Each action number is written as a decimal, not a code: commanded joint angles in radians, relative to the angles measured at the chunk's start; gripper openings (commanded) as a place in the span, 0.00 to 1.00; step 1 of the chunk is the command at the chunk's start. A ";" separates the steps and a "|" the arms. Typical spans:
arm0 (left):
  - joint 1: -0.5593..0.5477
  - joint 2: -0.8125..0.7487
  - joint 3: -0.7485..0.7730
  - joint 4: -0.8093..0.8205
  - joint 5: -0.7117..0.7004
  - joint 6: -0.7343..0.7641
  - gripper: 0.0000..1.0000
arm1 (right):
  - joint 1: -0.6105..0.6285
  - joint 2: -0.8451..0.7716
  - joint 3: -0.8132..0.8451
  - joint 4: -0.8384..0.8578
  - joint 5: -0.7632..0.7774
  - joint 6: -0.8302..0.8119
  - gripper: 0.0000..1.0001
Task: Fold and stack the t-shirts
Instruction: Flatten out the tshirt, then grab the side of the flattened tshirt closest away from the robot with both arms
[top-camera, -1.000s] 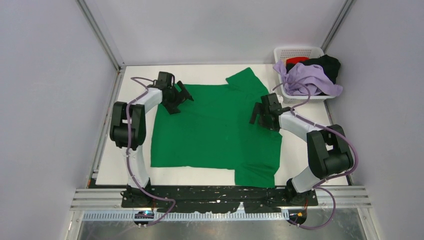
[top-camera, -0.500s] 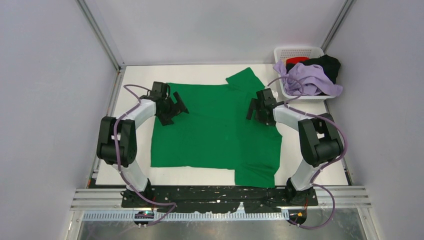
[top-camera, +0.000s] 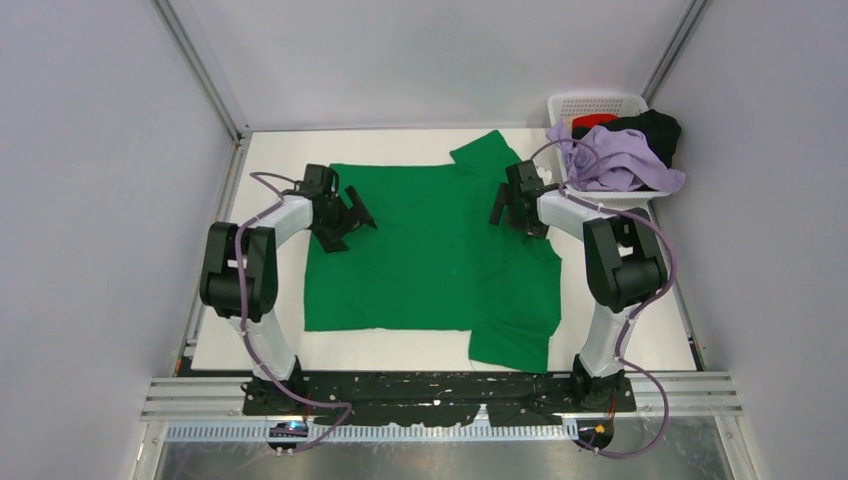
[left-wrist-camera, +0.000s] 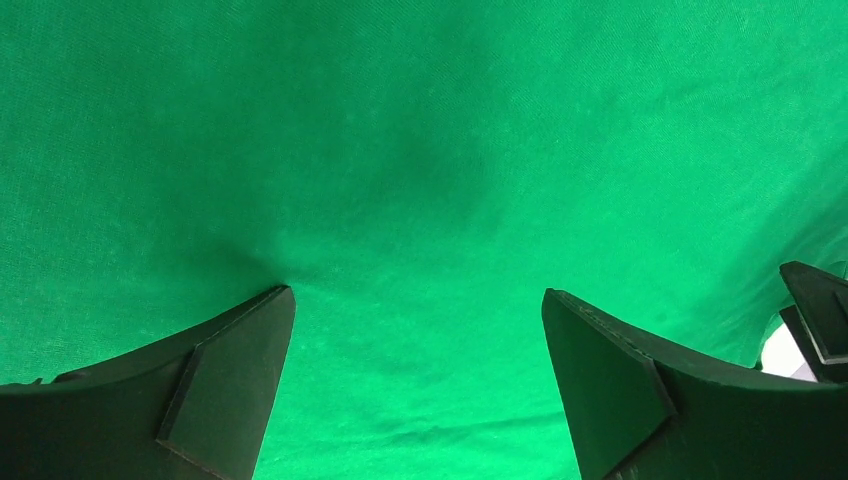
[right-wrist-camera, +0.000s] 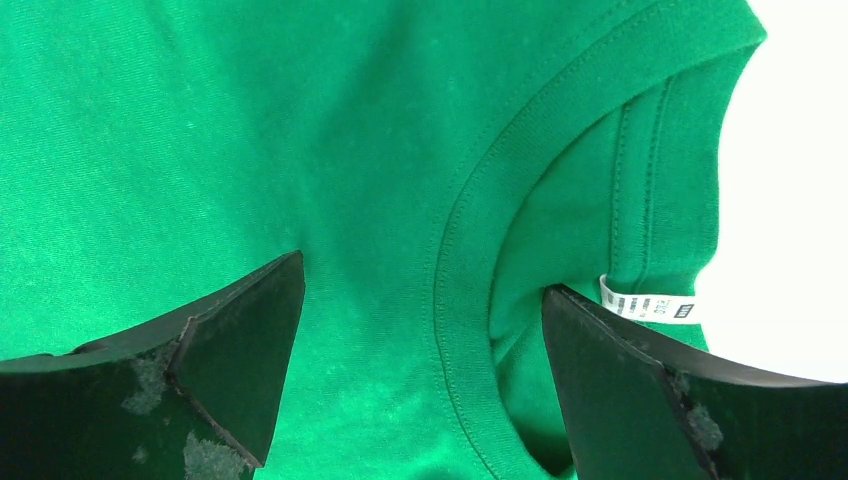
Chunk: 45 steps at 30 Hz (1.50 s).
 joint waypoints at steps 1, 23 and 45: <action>0.009 0.040 0.052 0.001 -0.035 0.009 1.00 | -0.020 0.036 0.064 -0.022 0.043 0.031 0.96; -0.015 -0.858 -0.483 -0.402 -0.380 -0.060 0.99 | -0.022 -0.759 -0.439 0.193 0.028 0.011 0.95; -0.012 -0.923 -0.769 -0.158 -0.386 -0.288 0.61 | -0.021 -0.738 -0.442 0.155 0.098 -0.053 0.95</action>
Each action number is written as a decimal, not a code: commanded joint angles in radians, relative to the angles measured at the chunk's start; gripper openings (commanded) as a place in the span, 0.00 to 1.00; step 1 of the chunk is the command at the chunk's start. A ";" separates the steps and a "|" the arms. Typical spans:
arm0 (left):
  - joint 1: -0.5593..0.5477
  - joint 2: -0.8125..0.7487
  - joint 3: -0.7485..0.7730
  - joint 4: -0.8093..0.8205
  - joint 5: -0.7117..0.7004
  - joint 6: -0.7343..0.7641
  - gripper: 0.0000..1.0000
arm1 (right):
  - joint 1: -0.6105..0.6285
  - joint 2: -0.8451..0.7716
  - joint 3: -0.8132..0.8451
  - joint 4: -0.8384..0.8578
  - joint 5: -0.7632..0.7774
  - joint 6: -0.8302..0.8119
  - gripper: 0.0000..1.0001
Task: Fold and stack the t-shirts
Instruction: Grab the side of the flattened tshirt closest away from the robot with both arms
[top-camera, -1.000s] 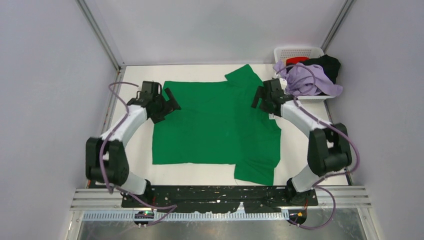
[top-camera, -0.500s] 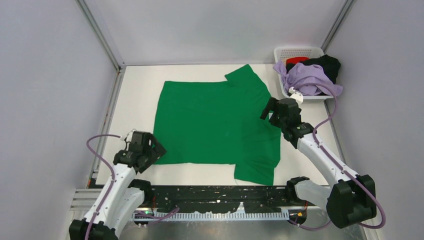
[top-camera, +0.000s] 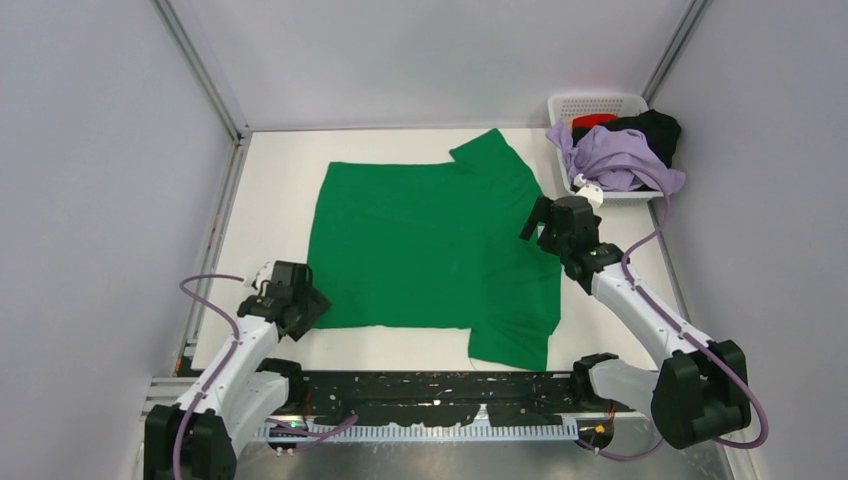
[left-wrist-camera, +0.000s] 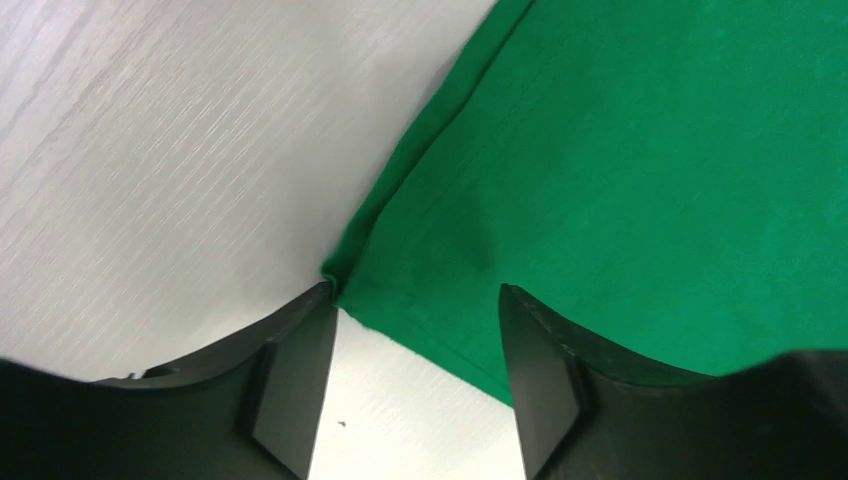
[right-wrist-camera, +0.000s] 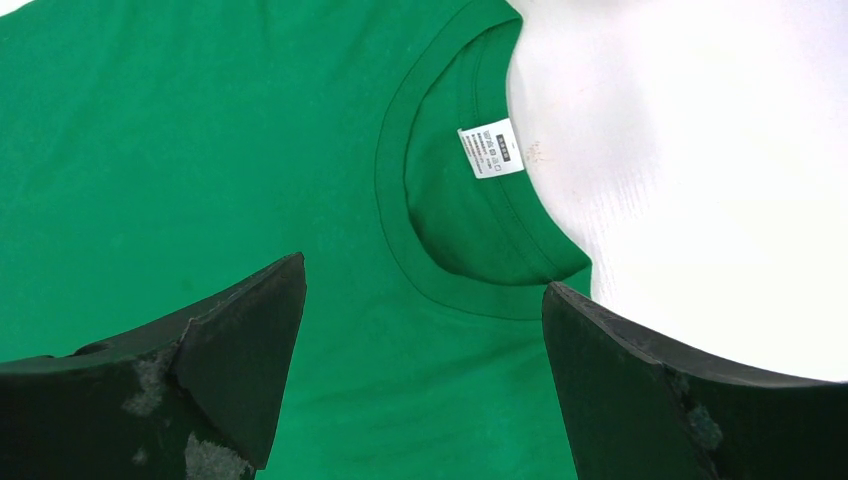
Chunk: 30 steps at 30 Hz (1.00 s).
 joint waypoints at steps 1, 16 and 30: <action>-0.001 0.060 -0.011 0.097 -0.013 -0.030 0.58 | 0.002 0.000 0.029 0.015 0.058 -0.018 0.95; -0.001 0.171 0.049 0.080 -0.004 -0.003 0.00 | -0.004 0.030 0.061 -0.074 0.111 -0.024 0.95; -0.002 0.043 -0.013 0.074 0.004 0.041 0.00 | 0.348 -0.141 0.043 -0.646 -0.027 0.110 0.99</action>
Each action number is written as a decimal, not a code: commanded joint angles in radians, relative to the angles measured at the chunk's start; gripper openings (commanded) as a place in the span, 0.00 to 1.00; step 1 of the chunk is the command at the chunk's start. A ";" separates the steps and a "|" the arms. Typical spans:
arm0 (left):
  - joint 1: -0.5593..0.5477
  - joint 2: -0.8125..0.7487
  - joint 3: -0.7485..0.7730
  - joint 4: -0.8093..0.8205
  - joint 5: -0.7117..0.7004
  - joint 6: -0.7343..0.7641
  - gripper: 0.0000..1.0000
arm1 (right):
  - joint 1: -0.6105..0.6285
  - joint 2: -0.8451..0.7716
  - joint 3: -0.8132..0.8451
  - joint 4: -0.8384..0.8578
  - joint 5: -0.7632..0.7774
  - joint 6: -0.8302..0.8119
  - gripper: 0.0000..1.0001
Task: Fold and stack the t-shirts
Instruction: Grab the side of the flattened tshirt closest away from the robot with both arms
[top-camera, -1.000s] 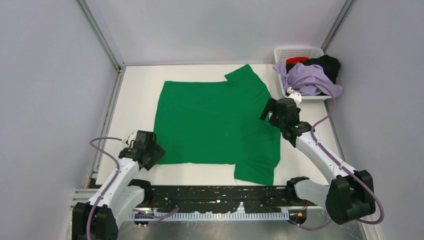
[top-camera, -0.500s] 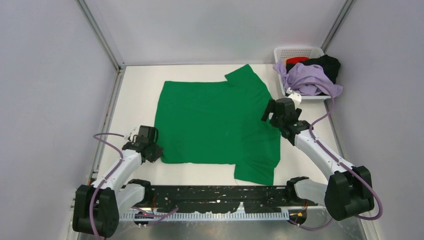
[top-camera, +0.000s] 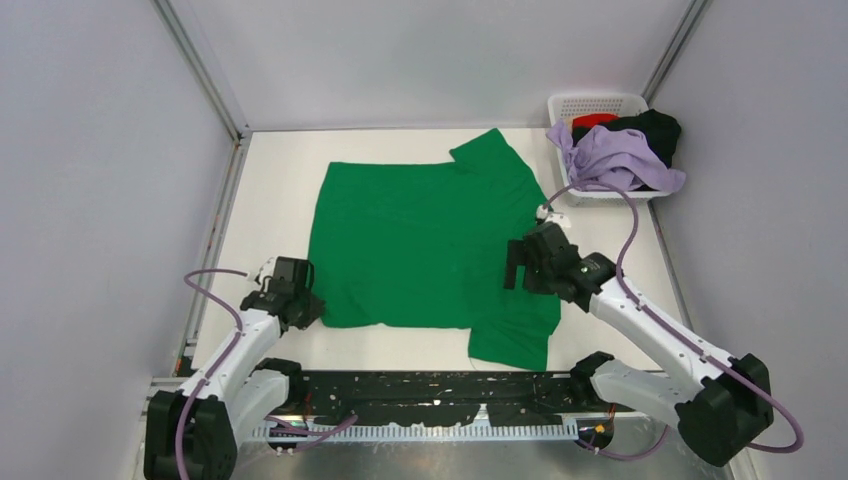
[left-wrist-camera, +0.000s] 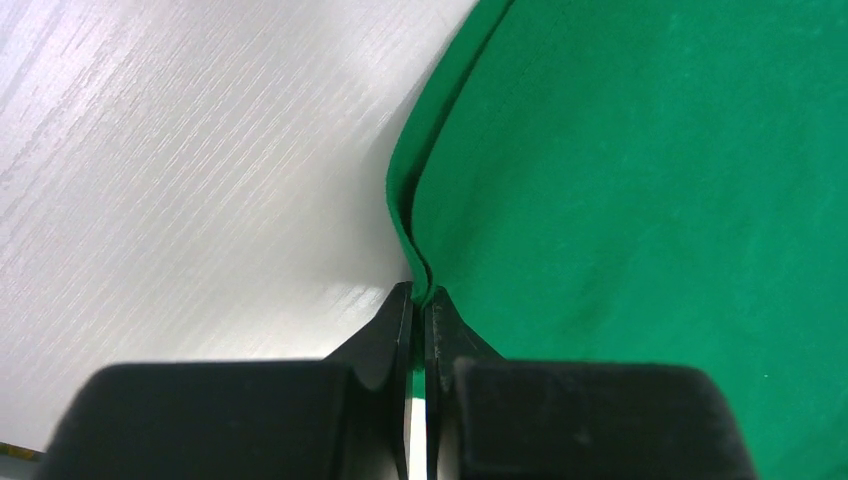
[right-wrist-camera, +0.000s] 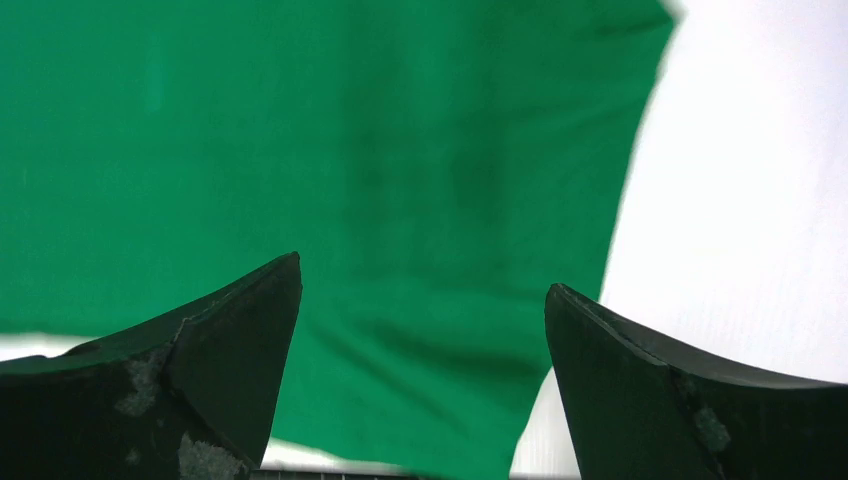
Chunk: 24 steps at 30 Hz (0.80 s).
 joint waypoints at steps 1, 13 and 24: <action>-0.002 -0.061 -0.045 -0.007 -0.003 0.022 0.00 | 0.185 -0.095 -0.007 -0.261 -0.044 0.116 1.00; -0.002 -0.116 -0.054 -0.010 0.028 0.044 0.00 | 0.443 -0.024 -0.126 -0.301 -0.224 0.184 0.76; -0.001 -0.084 -0.043 0.007 0.053 0.070 0.00 | 0.366 0.097 -0.223 -0.176 -0.190 0.240 0.66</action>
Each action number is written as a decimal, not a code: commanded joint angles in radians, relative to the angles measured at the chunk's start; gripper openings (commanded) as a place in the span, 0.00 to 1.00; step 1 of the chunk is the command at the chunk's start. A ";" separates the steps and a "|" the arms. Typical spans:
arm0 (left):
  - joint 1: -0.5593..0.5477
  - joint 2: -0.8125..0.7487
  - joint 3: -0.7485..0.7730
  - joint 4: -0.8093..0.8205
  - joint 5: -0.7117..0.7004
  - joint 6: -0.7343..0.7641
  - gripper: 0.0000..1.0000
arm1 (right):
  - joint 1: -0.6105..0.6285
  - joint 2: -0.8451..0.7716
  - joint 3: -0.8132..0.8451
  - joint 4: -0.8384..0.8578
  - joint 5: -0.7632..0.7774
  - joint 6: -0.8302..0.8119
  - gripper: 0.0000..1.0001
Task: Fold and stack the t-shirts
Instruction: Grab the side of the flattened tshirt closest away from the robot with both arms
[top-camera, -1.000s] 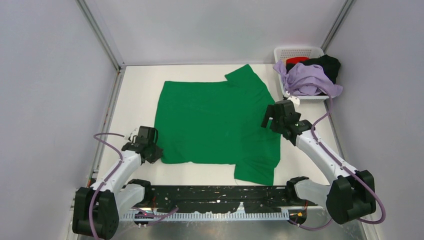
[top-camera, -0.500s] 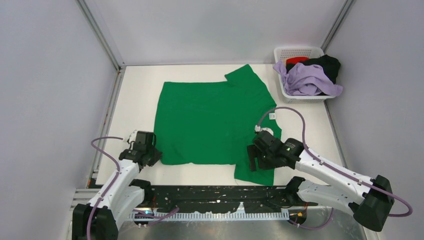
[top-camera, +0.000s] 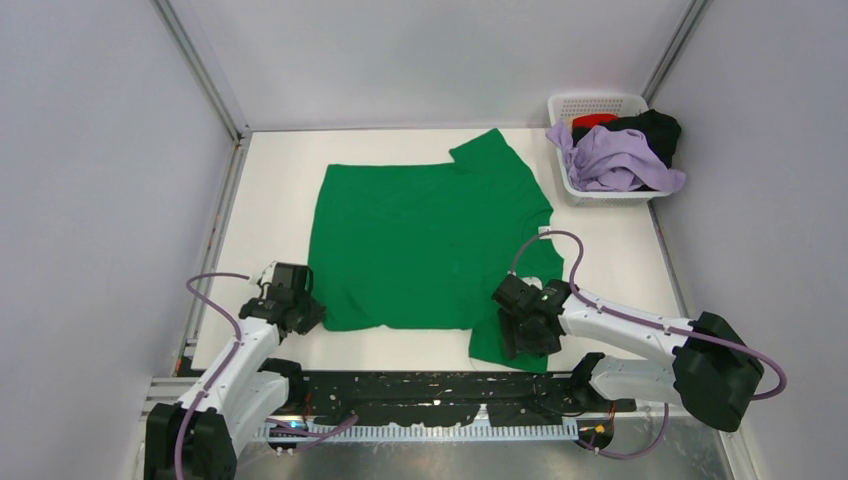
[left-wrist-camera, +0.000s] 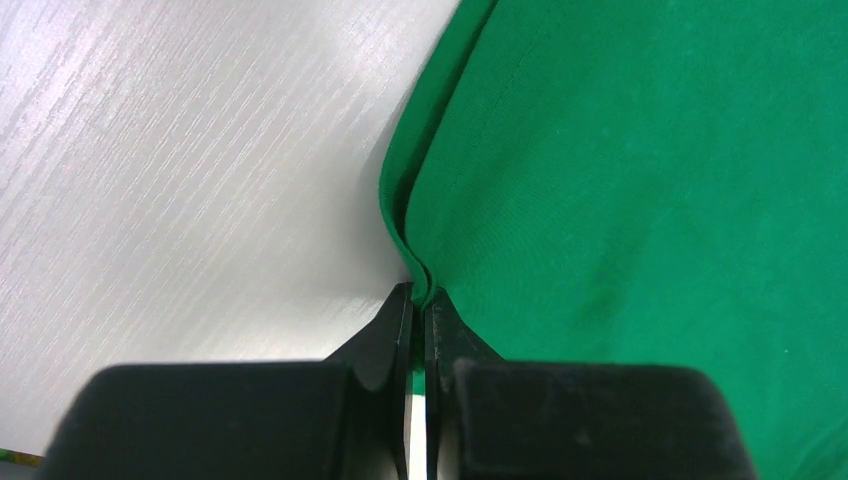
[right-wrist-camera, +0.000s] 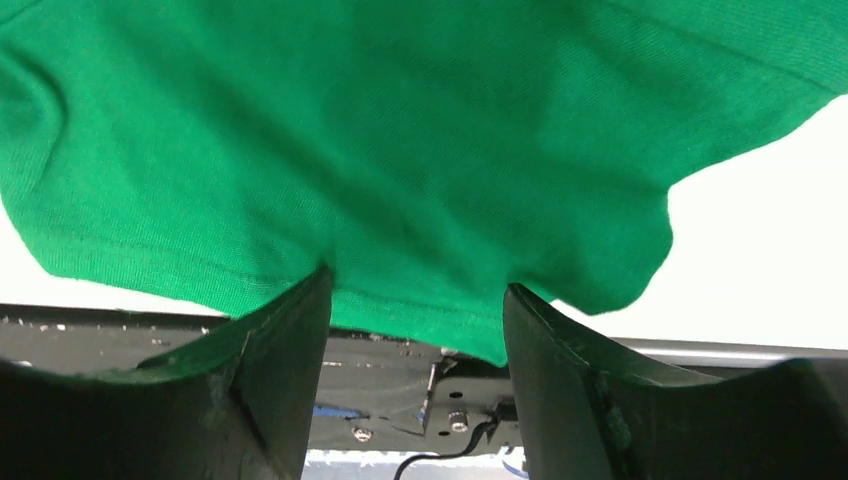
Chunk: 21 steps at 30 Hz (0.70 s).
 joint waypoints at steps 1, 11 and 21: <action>-0.003 0.010 0.012 0.017 0.021 0.027 0.00 | -0.063 -0.002 -0.060 0.105 -0.036 0.031 0.66; -0.002 0.020 0.021 0.013 0.038 0.020 0.00 | -0.072 0.029 -0.048 0.108 0.036 0.034 0.30; -0.004 -0.077 0.029 -0.148 0.067 0.024 0.00 | -0.070 -0.069 0.002 -0.089 -0.084 0.033 0.05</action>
